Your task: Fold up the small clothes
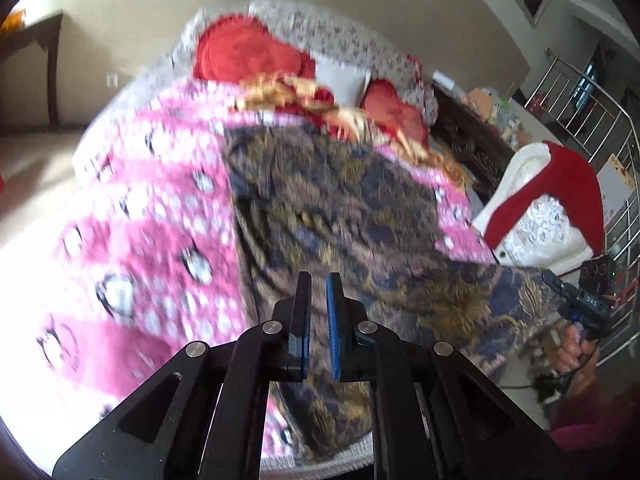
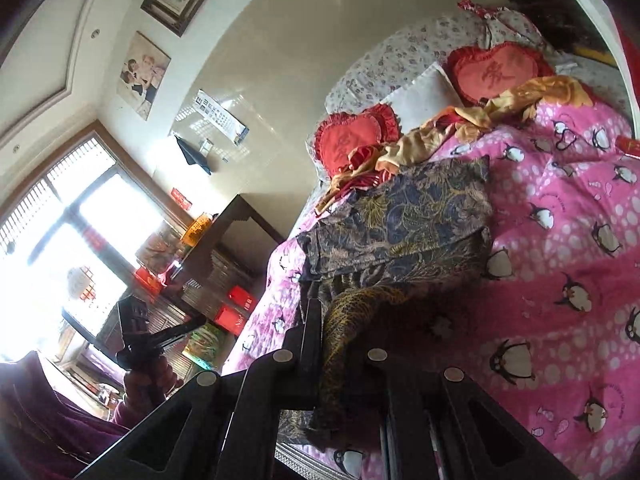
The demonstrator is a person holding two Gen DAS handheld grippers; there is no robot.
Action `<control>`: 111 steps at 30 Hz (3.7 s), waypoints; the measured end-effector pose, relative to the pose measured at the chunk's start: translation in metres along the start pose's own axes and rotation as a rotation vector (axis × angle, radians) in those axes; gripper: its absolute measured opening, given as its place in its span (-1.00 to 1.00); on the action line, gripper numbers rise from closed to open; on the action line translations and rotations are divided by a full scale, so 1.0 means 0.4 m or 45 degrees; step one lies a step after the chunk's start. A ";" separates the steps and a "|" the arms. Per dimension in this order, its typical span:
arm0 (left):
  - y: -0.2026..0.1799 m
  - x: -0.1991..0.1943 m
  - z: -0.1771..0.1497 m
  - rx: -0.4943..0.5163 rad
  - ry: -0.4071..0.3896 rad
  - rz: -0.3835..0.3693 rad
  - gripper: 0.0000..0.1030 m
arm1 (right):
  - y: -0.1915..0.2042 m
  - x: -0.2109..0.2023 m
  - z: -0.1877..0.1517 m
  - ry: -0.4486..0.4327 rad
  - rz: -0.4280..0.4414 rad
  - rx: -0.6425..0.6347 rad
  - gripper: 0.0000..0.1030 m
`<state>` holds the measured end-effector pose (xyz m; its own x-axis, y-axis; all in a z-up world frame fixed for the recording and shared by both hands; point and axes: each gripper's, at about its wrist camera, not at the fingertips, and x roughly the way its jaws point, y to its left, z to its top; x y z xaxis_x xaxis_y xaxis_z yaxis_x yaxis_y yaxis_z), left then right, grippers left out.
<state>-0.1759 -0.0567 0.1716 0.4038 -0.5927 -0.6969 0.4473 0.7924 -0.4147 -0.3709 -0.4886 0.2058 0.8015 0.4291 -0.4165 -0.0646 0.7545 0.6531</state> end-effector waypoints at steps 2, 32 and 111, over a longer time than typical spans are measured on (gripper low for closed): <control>0.008 0.036 -0.040 -0.008 0.097 0.042 -0.69 | -0.011 0.007 -0.009 0.018 -0.014 0.007 -0.88; 0.043 0.111 -0.127 -0.232 0.251 -0.181 -0.93 | -0.032 0.006 -0.013 0.013 -0.017 0.044 -0.88; 0.221 0.526 0.602 -0.050 0.085 0.052 0.43 | -0.267 0.688 0.528 0.092 -0.492 -0.240 -0.07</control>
<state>0.1409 -0.1460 0.1290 0.3664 -0.5496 -0.7508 0.3994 0.8217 -0.4066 -0.0181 -0.5562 0.1548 0.7449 0.1261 -0.6551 0.1191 0.9411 0.3166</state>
